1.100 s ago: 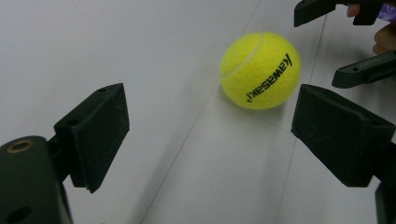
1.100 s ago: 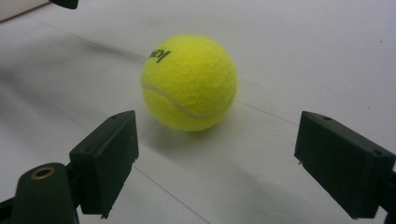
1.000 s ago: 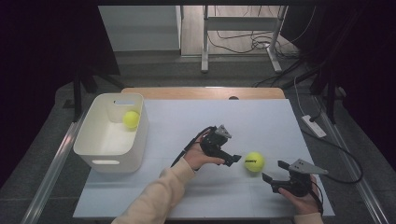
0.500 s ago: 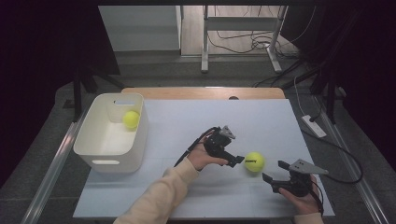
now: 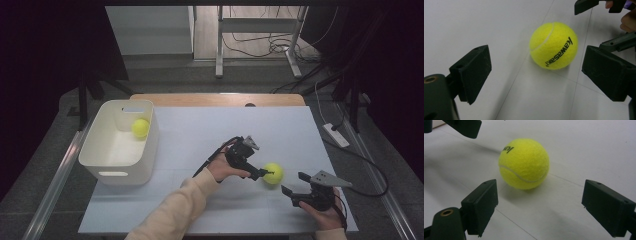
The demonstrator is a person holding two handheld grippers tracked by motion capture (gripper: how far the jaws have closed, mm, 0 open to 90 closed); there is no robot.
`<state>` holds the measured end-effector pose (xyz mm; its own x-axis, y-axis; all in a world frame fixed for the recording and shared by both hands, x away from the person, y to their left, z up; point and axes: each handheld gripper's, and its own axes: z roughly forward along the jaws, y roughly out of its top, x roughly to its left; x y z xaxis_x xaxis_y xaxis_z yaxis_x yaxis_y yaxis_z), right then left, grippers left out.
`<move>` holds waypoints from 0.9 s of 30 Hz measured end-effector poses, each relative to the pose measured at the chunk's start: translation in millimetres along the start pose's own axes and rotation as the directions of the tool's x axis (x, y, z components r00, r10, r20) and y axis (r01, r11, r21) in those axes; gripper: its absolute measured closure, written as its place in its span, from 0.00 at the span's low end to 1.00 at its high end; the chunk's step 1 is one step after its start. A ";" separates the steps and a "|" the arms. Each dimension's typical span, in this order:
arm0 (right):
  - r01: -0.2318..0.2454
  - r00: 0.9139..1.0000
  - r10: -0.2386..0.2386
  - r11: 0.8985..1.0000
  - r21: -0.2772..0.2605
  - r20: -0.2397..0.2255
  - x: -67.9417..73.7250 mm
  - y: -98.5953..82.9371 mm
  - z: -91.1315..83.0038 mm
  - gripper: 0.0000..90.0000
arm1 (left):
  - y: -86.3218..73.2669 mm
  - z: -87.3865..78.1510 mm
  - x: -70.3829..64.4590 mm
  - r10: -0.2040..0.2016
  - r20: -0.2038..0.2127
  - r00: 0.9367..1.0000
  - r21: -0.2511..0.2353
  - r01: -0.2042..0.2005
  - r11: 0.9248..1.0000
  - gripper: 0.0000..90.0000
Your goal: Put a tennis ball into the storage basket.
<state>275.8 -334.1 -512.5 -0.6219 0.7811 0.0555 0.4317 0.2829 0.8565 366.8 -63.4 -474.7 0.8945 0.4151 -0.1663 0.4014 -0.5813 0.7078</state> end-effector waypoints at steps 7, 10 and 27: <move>-0.002 1.000 0.002 1.000 -0.002 -0.004 -0.1 -0.3 -0.1 0.15 | 3.1 7.8 -0.7 0.011 0.015 1.000 0.015 -0.012 1.000 0.11; -0.004 1.000 0.004 1.000 -0.002 -0.005 -0.2 -0.3 -0.2 0.15 | 3.8 11.3 -2.4 0.011 0.020 1.000 0.019 -0.012 1.000 0.11; -0.002 1.000 0.002 1.000 -0.002 -0.004 -0.3 -0.6 -0.4 0.15 | 9.6 28.3 -7.5 0.026 0.046 0.999 0.039 -0.028 0.999 0.10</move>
<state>275.4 -334.7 -512.8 -0.6236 0.7795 0.0597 0.4319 0.2799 0.8574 369.6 -91.8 -486.1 0.9127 0.3671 -0.1794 0.3838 -0.6198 0.6845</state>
